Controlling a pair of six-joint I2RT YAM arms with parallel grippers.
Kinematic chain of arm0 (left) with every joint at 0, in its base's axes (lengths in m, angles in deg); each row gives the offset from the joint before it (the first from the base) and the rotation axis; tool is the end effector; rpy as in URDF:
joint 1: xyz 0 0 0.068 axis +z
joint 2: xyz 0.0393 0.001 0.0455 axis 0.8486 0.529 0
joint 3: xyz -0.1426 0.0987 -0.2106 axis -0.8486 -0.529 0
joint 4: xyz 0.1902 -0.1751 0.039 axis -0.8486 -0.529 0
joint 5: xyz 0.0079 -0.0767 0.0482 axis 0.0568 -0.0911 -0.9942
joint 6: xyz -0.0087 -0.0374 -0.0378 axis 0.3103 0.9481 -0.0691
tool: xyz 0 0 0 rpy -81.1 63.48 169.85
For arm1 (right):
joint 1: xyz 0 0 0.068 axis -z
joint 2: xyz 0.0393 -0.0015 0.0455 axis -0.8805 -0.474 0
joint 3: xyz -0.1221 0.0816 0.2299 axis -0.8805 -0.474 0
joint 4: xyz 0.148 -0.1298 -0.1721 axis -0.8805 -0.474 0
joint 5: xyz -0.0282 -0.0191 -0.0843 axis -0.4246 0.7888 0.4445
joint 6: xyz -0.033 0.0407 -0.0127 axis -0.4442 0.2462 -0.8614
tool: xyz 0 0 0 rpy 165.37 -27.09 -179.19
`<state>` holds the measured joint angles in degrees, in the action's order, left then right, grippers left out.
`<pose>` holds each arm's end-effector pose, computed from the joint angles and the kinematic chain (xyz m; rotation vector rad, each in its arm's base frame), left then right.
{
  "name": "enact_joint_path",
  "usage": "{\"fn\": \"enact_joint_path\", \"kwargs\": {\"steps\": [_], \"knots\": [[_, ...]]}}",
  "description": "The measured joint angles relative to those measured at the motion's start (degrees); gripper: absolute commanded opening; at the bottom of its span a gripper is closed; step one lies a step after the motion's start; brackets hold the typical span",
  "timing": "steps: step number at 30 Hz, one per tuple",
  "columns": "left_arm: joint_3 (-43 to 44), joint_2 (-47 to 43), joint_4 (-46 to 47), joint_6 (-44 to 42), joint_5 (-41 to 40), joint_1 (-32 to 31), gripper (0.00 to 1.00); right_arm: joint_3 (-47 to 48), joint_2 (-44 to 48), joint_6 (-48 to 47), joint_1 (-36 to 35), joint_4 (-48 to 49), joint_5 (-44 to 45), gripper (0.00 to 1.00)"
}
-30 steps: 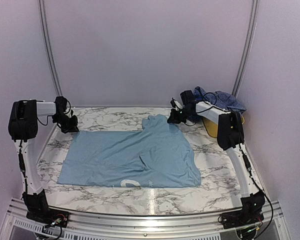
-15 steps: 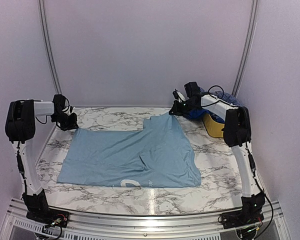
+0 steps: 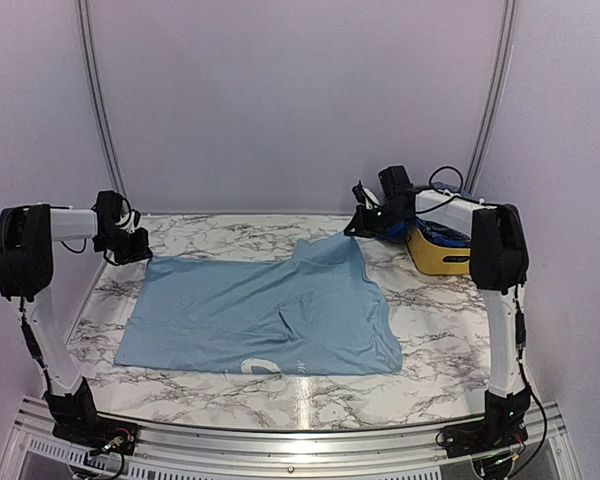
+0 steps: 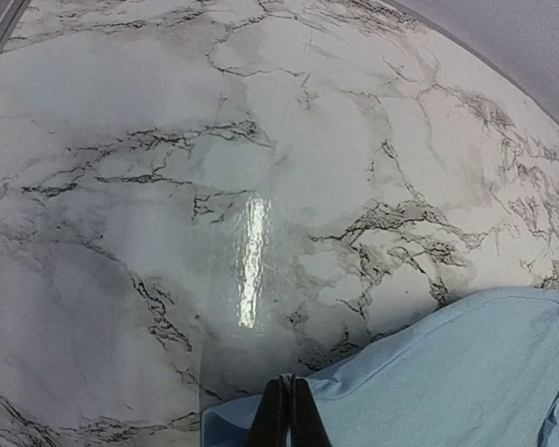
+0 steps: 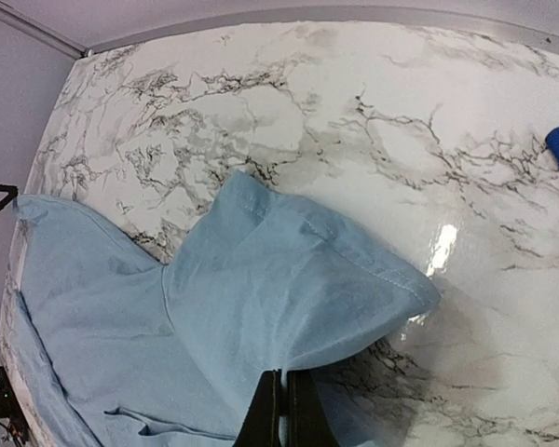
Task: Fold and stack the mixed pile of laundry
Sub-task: Fold the 1/3-folded T-shirt at the center of the board.
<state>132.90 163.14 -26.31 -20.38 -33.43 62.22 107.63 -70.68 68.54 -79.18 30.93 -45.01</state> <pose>0.4147 0.0201 0.1861 -0.1868 2.4349 -0.4016 0.4856 0.1710 0.2066 -0.3281 2.4312 0.8563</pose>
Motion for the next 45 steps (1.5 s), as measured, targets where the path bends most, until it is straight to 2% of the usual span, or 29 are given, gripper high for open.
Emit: {"fn": "enact_joint_path", "kwargs": {"steps": [6,13,26,31,38,45], "knots": [[-7.5,-6.5,3.0,-0.6,-0.4,0.0,0.0,-10.5,8.3,0.0,-0.3,2.3,-0.2,0.0],[-11.9,-10.7,5.7,-1.2,-0.3,0.5,0.0,-21.4,17.3,0.1,-1.5,5.5,-0.6,0.0],[-20.2,-18.4,5.5,-5.2,0.5,3.8,0.0,-41.4,32.3,0.5,-5.7,7.1,0.5,0.0],[-23.4,-18.5,3.4,-6.8,-1.6,3.8,0.0,-47.9,33.7,1.5,-6.4,8.7,1.2,0.0],[-25.3,-18.1,1.7,-7.0,-2.6,3.8,0.0,-50.2,32.0,1.8,-6.9,8.7,1.6,0.0],[-25.0,-18.4,1.7,-6.9,-2.4,3.8,0.0,-47.6,32.2,1.7,-6.9,7.1,2.5,0.0]]}}
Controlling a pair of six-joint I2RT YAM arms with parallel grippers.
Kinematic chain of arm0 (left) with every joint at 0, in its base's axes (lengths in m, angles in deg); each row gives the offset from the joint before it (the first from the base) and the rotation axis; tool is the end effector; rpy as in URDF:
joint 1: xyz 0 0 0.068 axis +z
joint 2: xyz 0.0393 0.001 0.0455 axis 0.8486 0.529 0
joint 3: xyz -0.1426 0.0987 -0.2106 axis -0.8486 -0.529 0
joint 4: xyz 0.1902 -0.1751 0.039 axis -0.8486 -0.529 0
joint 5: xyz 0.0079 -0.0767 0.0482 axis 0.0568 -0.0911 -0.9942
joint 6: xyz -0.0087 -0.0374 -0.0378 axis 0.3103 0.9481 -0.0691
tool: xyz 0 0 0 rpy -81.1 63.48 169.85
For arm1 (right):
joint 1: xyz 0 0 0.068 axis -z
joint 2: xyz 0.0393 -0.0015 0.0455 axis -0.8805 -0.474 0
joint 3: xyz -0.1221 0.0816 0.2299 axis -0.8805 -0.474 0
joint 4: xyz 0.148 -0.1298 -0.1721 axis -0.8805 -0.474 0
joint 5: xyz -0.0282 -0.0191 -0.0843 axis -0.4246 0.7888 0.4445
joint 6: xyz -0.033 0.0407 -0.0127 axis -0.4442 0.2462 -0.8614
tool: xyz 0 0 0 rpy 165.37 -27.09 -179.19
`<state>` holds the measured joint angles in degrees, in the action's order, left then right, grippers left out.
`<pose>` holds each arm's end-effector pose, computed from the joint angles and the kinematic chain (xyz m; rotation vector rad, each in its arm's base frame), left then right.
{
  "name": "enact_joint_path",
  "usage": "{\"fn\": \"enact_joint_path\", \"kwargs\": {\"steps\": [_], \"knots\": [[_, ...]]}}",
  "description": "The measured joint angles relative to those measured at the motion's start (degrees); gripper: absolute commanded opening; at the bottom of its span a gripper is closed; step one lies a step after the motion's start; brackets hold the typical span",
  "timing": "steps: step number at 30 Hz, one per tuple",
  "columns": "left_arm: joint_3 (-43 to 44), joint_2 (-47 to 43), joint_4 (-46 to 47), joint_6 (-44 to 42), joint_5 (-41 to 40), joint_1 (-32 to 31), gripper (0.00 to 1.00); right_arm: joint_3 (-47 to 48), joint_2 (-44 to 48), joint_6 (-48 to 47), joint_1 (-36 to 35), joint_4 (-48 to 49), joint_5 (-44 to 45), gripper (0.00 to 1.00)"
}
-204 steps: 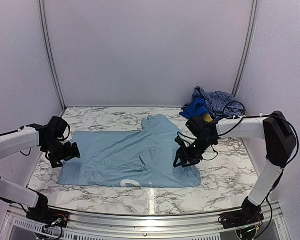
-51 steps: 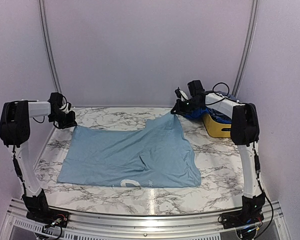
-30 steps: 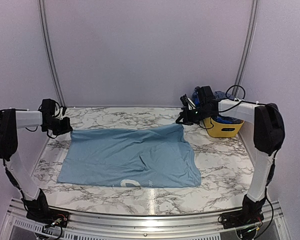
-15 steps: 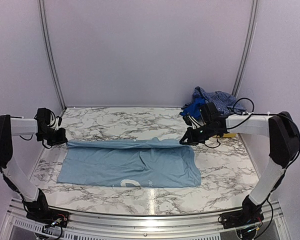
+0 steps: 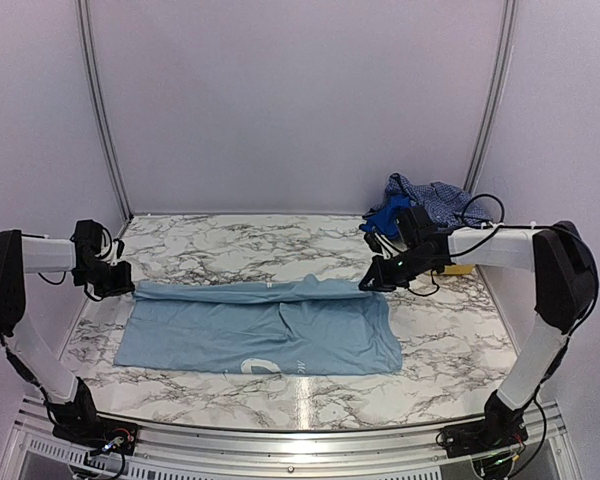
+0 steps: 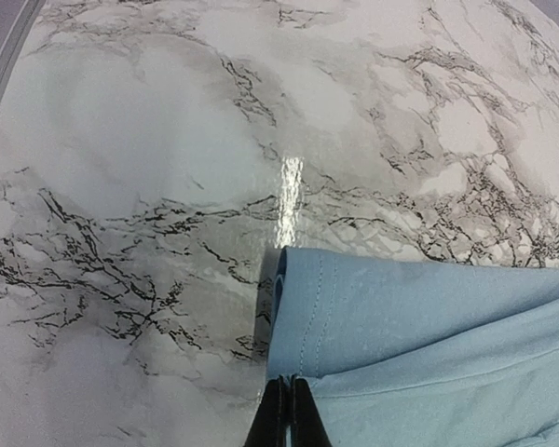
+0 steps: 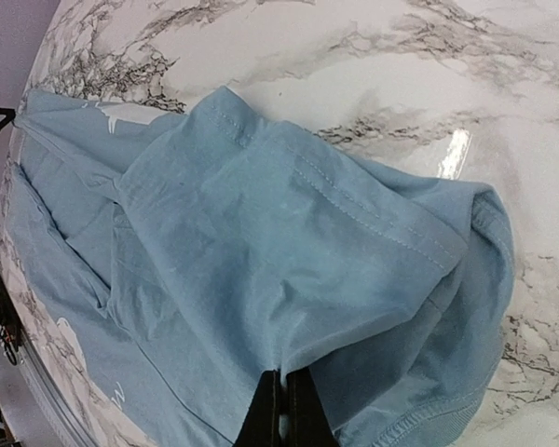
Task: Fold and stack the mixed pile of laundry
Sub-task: Fold the 1/3-folded T-shirt at the center of the board.
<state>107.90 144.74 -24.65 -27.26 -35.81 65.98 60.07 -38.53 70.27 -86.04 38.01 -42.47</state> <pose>0.3111 0.0346 0.1699 -0.1581 2.5119 -0.2818 0.3164 0.1605 0.1932 -0.3961 2.6018 0.8466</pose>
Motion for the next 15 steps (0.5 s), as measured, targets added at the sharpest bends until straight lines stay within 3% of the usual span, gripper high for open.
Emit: {"fn": "enact_joint_path", "kwargs": {"steps": [7,15], "knots": [[1.4,-1.7,0.0,0.7,0.4,0.0,0.0,4.0,0.5,-0.1,0.0,-1.6,0.2,0.0],[-0.2,-3.4,0.2,0.8,0.3,0.0,0.0,-2.8,3.7,0.4,-1.4,-1.0,-0.2,0.0]]}}
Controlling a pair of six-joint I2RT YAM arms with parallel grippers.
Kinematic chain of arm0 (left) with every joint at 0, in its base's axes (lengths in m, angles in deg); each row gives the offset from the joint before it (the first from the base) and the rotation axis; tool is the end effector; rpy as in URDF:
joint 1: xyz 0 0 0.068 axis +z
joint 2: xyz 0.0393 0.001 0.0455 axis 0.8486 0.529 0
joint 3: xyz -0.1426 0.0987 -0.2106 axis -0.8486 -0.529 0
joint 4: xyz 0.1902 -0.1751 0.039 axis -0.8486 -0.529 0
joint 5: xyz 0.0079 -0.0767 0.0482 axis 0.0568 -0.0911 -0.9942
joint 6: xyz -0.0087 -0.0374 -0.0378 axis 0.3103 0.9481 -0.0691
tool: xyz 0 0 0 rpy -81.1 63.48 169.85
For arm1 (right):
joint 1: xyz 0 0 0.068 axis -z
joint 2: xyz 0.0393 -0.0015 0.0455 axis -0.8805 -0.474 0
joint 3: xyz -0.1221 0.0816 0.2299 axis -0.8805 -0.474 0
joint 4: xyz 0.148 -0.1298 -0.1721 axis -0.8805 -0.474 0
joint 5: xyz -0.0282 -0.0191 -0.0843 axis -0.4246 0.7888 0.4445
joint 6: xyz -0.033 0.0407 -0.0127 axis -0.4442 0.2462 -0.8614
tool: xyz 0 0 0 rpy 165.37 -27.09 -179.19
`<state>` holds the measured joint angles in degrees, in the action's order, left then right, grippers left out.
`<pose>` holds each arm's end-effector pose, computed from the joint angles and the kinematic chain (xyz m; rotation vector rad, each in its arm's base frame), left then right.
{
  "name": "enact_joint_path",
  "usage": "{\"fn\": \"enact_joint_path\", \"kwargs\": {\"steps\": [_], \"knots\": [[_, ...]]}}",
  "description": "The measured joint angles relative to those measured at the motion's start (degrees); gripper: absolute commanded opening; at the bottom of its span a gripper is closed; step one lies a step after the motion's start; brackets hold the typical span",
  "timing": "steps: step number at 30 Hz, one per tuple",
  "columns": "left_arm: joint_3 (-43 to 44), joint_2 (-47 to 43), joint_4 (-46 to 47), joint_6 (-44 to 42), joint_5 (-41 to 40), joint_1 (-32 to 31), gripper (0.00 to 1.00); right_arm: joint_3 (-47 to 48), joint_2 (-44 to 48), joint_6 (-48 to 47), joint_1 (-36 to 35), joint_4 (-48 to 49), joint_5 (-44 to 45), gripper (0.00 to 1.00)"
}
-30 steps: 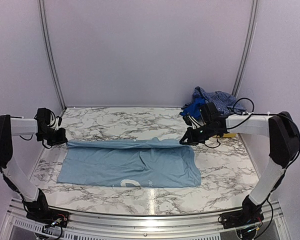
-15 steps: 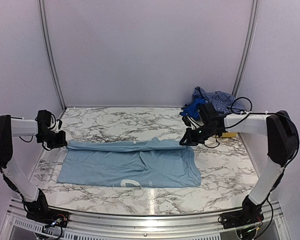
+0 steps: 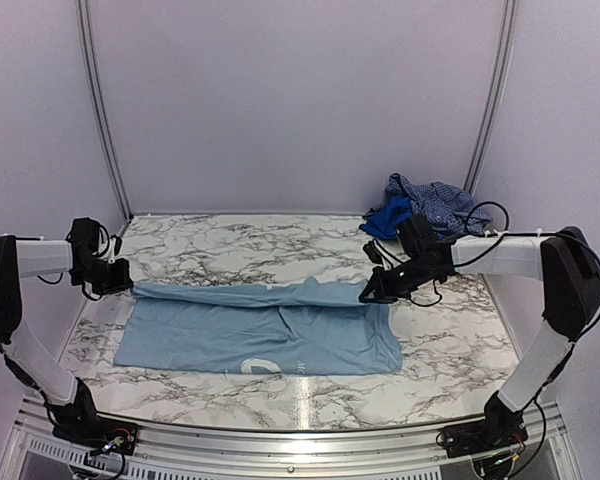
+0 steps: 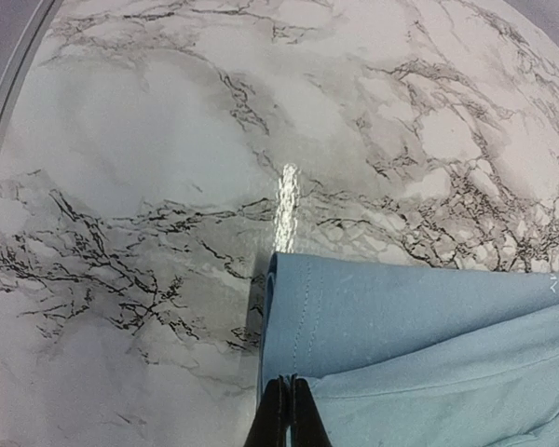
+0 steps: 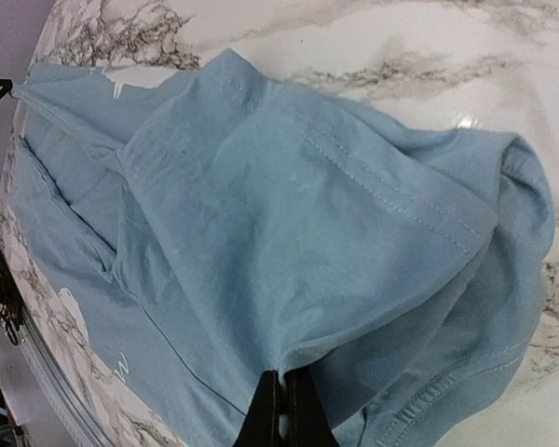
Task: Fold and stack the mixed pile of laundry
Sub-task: Fold the 1/3-folded T-shirt at the center of the board.
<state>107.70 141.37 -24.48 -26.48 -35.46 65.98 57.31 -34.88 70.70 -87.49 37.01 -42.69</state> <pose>0.3069 0.0338 0.1862 -0.1589 2.4548 -0.2859 0.2982 0.1619 0.1990 -0.4216 2.6069 0.8621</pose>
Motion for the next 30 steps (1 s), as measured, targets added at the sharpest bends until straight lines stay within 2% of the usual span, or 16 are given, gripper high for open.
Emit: {"fn": "enact_joint_path", "kwargs": {"steps": [1,3,4,7,9,11,12,13,17,19,22,25,30], "knots": [[-0.4,0.4,0.0,0.0,0.0,0.0,0.0,-1.2,-0.2,0.2,-0.5,0.3,-0.1,0.0],[-1.0,1.2,-0.1,0.0,-0.4,0.0,0.08,-3.1,-0.8,0.5,-1.3,0.6,-0.2,0.0],[-1.3,1.5,-0.1,0.0,-0.6,0.0,0.15,-3.7,-1.4,0.6,-1.5,0.6,-0.3,0.05],[-1.9,1.2,-0.1,-0.2,-1.1,0.0,0.35,-4.1,-2.5,0.7,-1.7,-0.2,-0.3,0.32],[-2.5,-0.9,0.0,-0.5,-1.2,0.0,0.6,-3.9,-2.2,0.4,-1.7,-1.2,-0.1,0.45],[-3.4,-5.8,0.5,-0.7,-0.8,0.0,0.81,-3.2,-1.4,0.1,-1.7,-2.5,0.3,0.52],[-3.8,-9.3,1.2,-0.5,-0.4,0.0,0.96,-2.6,-0.7,-0.3,-1.4,-3.4,0.4,0.55],[-4.1,-12.5,2.1,-0.7,-0.1,0.0,0.99,-1.7,0.2,-0.5,-1.0,-4.2,0.5,0.57],[-3.6,-26.1,10.3,2.4,3.0,0.0,0.99,3.2,3.8,-1.1,1.7,-5.3,0.5,0.59],[-0.8,-27.3,13.6,5.2,6.4,0.0,0.99,6.2,4.5,-1.6,4.0,-5.2,0.5,0.59],[7.4,-21.3,17.7,11.0,15.5,-0.2,0.99,10.3,2.9,-2.3,5.9,-5.3,0.5,0.58],[14.7,-12.2,19.3,15.5,20.3,-2.5,0.99,14.0,-1.4,-3.1,6.5,-5.3,0.4,0.54],[25.7,2.1,12.2,12.8,18.6,-16.1,0.99,16.8,-9.4,-3.6,6.4,-6.2,-0.7,0.51]]}}
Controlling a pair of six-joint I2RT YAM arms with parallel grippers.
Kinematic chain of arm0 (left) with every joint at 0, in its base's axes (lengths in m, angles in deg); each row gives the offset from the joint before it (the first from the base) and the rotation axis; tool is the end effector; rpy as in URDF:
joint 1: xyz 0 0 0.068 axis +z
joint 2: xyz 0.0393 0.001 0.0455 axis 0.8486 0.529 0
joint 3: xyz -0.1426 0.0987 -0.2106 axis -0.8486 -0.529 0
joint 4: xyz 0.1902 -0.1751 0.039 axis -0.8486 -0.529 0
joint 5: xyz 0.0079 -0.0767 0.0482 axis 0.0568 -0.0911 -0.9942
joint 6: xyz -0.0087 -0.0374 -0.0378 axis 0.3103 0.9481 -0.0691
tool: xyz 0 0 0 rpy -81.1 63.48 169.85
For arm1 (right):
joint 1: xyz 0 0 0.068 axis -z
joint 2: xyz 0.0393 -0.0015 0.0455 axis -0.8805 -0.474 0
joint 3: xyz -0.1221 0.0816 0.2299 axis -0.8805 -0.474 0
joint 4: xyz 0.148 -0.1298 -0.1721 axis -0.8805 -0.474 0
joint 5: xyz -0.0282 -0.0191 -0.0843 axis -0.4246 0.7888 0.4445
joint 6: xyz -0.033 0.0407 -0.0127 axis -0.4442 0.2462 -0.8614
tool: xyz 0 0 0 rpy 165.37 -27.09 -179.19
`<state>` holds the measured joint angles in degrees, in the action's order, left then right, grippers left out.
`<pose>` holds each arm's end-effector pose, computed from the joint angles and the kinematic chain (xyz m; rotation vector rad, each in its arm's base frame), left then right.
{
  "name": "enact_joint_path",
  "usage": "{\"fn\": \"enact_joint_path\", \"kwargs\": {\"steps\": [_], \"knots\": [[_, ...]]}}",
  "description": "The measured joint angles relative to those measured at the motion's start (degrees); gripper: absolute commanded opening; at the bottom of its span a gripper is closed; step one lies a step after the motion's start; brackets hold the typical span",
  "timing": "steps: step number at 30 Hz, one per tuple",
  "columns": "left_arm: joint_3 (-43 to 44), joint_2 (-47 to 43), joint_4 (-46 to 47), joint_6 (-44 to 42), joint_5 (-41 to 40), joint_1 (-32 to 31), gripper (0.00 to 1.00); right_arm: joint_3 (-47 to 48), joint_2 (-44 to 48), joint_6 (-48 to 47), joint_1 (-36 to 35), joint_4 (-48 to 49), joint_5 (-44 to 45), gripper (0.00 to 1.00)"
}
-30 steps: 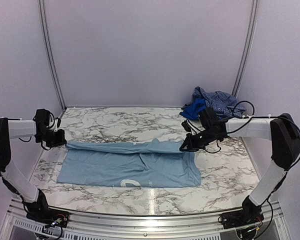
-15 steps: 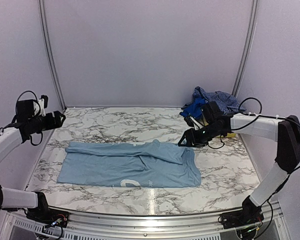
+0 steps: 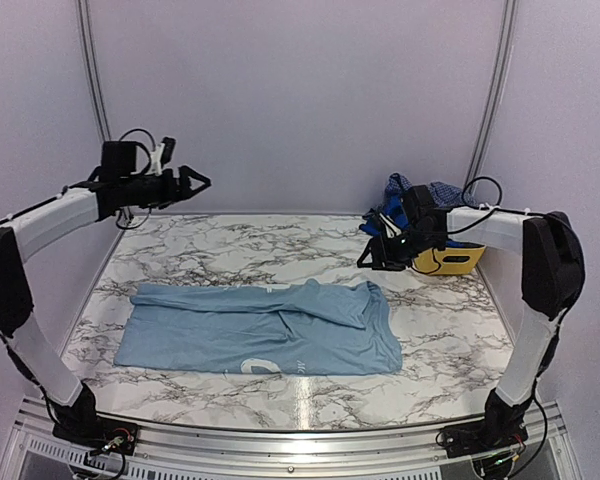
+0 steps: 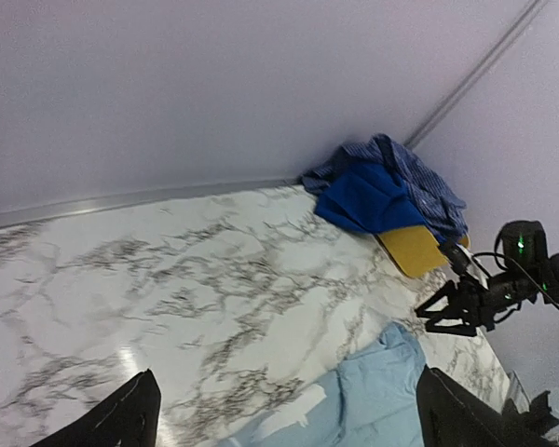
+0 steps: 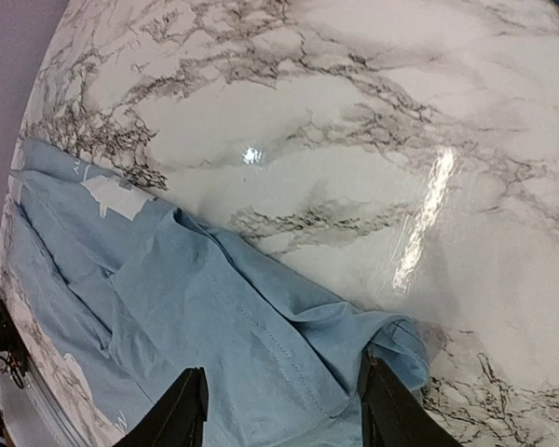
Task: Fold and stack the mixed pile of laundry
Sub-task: Fold the 1/3-folded T-shirt at the center of the board.
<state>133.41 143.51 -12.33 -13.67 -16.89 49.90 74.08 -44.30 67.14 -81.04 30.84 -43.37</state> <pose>0.3680 -0.0723 0.3431 0.2620 1.8731 -0.8387 0.3651 0.1455 0.2236 -0.3597 2.5576 0.8195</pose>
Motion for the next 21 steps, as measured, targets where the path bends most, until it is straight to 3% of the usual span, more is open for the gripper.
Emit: {"fn": "enact_joint_path", "kwargs": {"steps": [5,10,16,21], "knots": [[12.3,15.6,-5.1,-1.5,-2.2,-14.2,0.99,-0.2,-2.9,0.1,0.0,-2.2,-0.4,0.49],[24.3,31.0,-11.9,-2.3,-4.7,-23.5,0.99,-1.5,-2.8,0.7,0.0,-2.2,-0.5,0.47],[31.1,41.0,-18.1,-3.0,-5.9,-28.2,0.98,-3.7,-3.5,1.8,0.0,-2.3,-0.6,0.45],[33.3,44.2,-20.6,-3.2,-6.1,-29.6,0.87,-4.8,-3.9,2.5,0.0,-2.2,-0.8,0.4]]}}
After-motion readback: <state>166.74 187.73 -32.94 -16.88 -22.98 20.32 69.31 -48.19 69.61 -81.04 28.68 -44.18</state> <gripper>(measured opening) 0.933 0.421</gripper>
